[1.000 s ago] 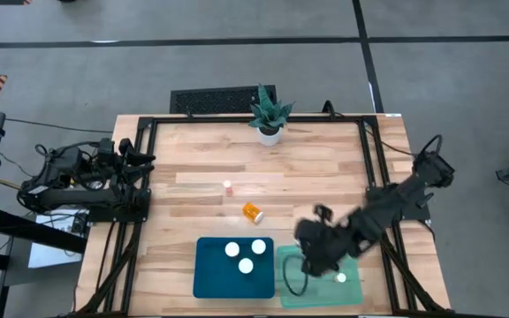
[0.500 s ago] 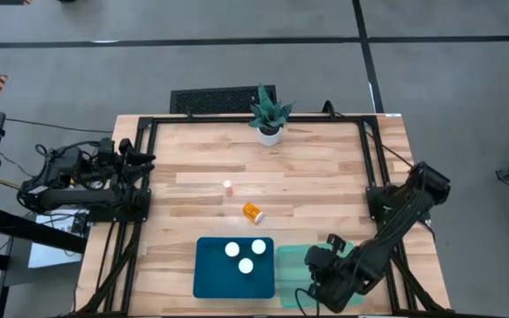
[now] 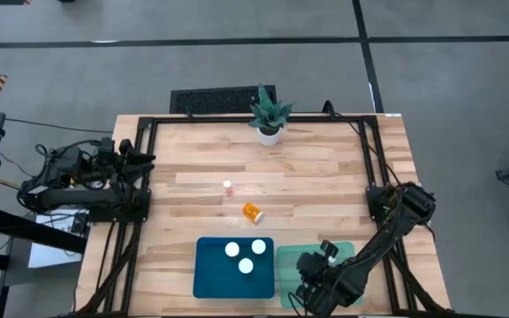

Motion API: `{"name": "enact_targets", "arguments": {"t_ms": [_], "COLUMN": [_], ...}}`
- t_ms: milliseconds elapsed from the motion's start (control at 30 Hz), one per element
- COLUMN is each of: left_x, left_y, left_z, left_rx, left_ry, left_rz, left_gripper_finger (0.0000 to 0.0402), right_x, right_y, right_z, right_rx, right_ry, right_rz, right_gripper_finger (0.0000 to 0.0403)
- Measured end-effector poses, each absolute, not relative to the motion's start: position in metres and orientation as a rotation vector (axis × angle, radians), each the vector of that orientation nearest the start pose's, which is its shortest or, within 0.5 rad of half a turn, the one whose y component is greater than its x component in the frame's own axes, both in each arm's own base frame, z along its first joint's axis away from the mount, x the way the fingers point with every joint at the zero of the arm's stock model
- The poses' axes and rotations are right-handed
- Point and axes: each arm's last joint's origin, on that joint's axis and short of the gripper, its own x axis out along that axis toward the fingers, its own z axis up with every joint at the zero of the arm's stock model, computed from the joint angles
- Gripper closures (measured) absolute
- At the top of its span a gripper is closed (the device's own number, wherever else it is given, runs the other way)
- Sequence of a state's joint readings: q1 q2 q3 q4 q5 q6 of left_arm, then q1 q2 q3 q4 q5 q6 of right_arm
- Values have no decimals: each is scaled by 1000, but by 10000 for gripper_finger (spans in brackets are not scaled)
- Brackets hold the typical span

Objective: Pick and place medicine bottles into bin by pill shape (circle, oval)
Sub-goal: Put the small blue pill bottle into the light blue bin

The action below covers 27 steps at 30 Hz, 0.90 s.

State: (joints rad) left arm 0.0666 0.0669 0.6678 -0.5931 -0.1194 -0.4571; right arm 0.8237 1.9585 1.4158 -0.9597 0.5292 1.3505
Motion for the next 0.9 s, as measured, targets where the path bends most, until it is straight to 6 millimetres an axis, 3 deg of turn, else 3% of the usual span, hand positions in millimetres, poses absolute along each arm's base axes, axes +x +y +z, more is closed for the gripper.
{"name": "enact_targets", "arguments": {"t_ms": [900], "left_x": [21], "left_y": [6], "left_z": [310], "left_rx": [-466], "left_ry": [-57], "left_rz": [204], "left_gripper_finger": [221], "right_x": [261], "right_y": [258], "right_z": [167], "right_rx": [301], "right_ry": [969], "right_rz": [-552], "right_gripper_finger": [254]}}
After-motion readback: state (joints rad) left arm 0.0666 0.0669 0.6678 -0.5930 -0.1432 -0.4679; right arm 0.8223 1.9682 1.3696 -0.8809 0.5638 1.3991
